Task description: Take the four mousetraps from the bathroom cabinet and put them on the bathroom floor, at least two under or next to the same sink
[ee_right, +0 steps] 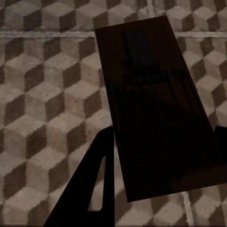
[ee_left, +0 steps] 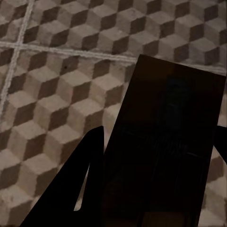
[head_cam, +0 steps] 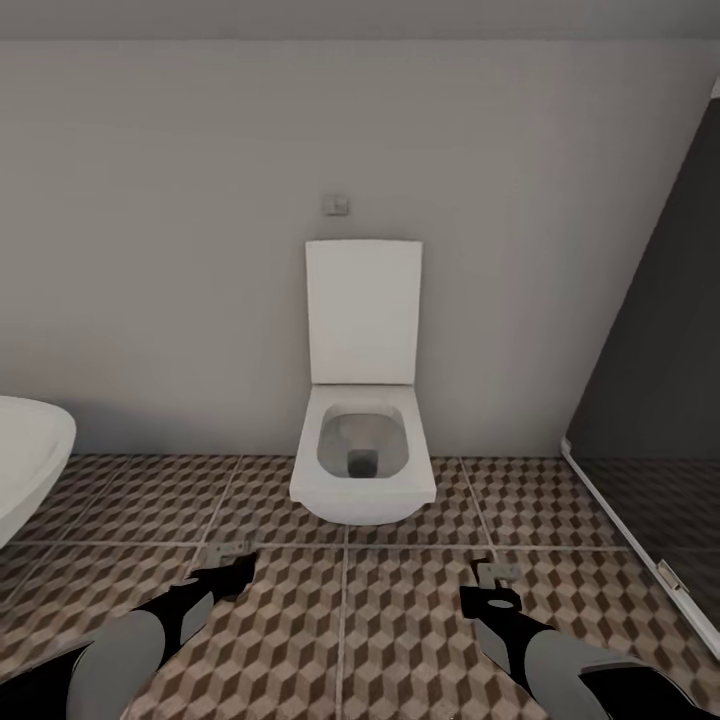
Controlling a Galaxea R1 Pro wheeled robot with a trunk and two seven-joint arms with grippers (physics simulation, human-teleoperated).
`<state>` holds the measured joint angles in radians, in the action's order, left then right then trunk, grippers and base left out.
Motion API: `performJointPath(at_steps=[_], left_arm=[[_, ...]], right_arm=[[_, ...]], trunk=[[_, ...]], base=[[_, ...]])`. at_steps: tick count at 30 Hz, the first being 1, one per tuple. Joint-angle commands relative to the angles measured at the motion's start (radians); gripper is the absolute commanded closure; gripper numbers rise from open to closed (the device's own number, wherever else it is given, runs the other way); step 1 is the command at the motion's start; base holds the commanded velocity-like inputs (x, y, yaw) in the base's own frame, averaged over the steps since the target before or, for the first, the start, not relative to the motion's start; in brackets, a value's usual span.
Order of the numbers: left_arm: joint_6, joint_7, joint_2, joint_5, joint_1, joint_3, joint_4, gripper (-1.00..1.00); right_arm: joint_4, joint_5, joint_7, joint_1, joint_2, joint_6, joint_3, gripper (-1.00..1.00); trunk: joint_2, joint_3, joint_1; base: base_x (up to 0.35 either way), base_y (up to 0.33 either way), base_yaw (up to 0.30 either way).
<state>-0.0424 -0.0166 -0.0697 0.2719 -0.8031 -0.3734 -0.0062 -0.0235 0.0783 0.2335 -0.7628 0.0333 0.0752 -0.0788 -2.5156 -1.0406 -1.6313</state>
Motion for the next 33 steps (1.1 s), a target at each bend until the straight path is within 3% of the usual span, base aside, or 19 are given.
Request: performJointPath(at_steps=[1,33], left_arm=[[-0.004,-0.002,0.000,0.011,-0.001,-0.009,0.001,1.00],[0.001,-0.002,0.001,0.010,-0.001,-0.009,0.002,1.00]], right_arm=[[-0.003,0.011,0.000,-0.001,0.000,0.006,-0.009,1.00],[-0.002,0.011,-0.002,-0.001,-0.001,0.020,-0.009,1.00]], trunk=[[-0.001,-0.005,0.000],[-0.008,-0.129,-0.015]], base=[[0.000,0.000,0.000],[0.000,0.000,0.000]])
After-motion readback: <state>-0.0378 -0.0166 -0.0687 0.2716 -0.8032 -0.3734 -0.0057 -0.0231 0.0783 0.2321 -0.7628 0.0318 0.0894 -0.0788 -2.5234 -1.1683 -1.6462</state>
